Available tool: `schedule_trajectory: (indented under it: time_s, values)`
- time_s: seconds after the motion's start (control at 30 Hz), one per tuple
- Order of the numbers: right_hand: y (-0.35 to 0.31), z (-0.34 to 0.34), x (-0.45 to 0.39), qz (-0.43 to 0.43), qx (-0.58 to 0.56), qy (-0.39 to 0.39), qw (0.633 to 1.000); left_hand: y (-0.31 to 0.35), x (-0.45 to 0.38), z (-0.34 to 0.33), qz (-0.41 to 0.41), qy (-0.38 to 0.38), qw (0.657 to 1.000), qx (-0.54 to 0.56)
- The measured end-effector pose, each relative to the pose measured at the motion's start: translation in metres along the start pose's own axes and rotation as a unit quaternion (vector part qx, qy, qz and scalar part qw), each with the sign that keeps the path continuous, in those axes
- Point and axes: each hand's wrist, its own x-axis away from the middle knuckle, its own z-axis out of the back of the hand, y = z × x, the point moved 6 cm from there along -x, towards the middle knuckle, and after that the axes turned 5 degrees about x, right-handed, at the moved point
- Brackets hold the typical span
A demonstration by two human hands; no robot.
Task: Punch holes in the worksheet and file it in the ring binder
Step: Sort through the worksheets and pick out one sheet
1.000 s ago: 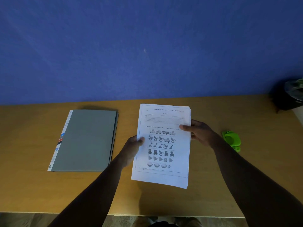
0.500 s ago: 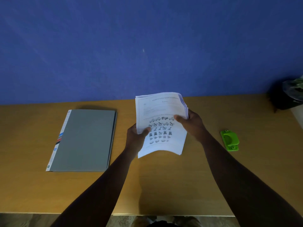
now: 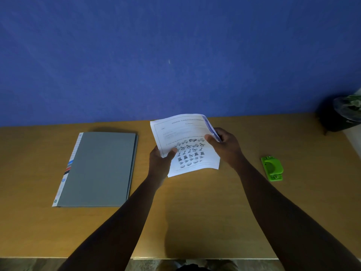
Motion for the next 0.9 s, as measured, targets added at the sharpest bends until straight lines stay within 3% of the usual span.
schedule_trajectory:
  time_s: [0.2,0.6,0.77,0.9]
  values:
    - [0.000,-0.003,0.000,0.008,0.034,-0.010,0.999,-0.001,0.001,-0.001,0.002,-0.014,1.000,-0.023]
    - [-0.007,0.000,0.001,0.009,-0.001,-0.017,1.000,-0.009,0.001,0.007,0.000,-0.018,0.998,-0.058]
    - [-0.004,0.009,-0.005,-0.024,-0.057,0.000,0.998,-0.001,-0.003,0.008,-0.002,-0.030,0.998,-0.056]
    - [0.008,0.021,-0.007,-0.068,-0.181,0.047,0.980,-0.001,-0.009,0.011,0.022,-0.049,0.996,-0.069]
